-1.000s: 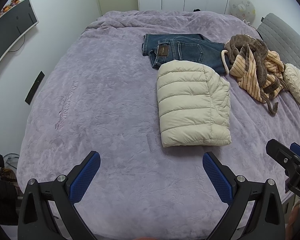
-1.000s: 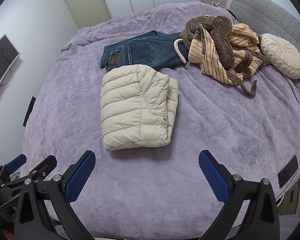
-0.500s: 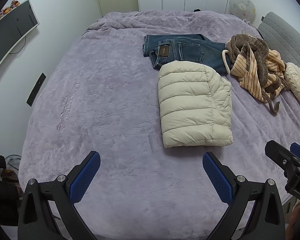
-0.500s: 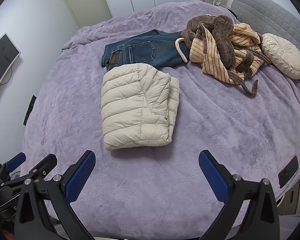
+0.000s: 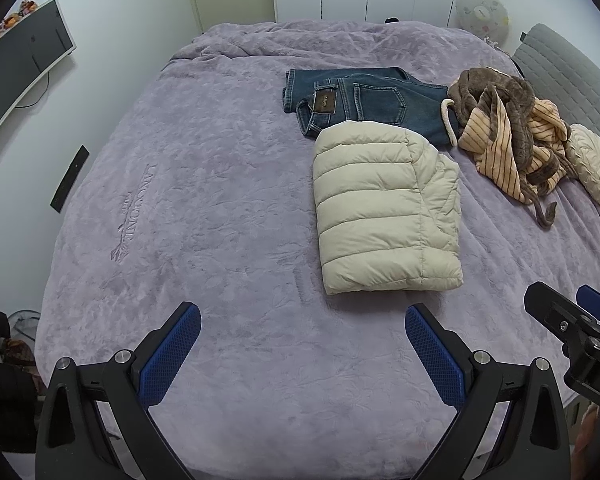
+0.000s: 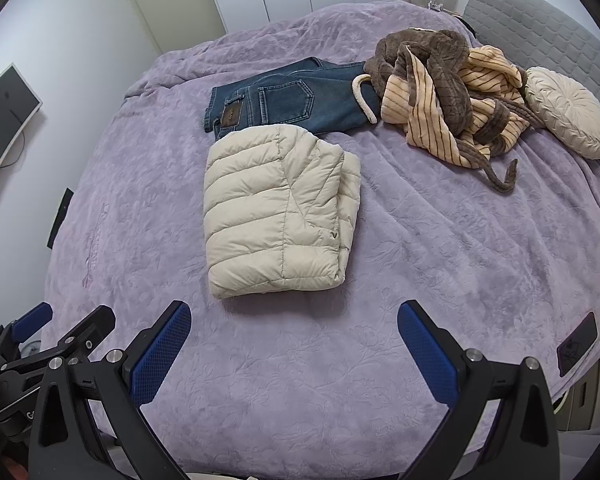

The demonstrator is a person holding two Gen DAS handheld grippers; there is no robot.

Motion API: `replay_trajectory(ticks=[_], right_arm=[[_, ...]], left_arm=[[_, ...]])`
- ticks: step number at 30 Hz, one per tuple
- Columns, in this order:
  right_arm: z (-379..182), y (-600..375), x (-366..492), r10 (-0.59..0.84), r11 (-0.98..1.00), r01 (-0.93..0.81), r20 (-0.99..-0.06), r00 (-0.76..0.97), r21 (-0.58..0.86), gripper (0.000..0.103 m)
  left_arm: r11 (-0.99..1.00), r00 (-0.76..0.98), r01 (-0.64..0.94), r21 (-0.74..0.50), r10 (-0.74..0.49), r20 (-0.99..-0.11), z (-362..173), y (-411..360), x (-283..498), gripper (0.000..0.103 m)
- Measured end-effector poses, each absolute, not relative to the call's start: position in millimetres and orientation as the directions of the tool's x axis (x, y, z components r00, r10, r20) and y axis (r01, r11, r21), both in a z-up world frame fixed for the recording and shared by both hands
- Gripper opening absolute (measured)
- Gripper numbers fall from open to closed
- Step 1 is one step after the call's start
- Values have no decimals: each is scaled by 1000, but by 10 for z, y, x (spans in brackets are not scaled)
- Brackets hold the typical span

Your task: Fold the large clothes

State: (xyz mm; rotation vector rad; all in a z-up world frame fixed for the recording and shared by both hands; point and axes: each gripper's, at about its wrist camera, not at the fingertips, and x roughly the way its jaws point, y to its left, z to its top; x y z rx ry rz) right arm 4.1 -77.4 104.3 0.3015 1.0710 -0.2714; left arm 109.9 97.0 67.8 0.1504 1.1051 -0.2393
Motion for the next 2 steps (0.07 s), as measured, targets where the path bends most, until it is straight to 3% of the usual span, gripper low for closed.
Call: replay_trajectory(ticks=[2], right_arm=[[1041, -775, 50, -71, 926, 362, -889, 453, 110, 103]], left_arm=[[963, 424, 268, 0, -118, -898, 680, 967, 1102, 102]])
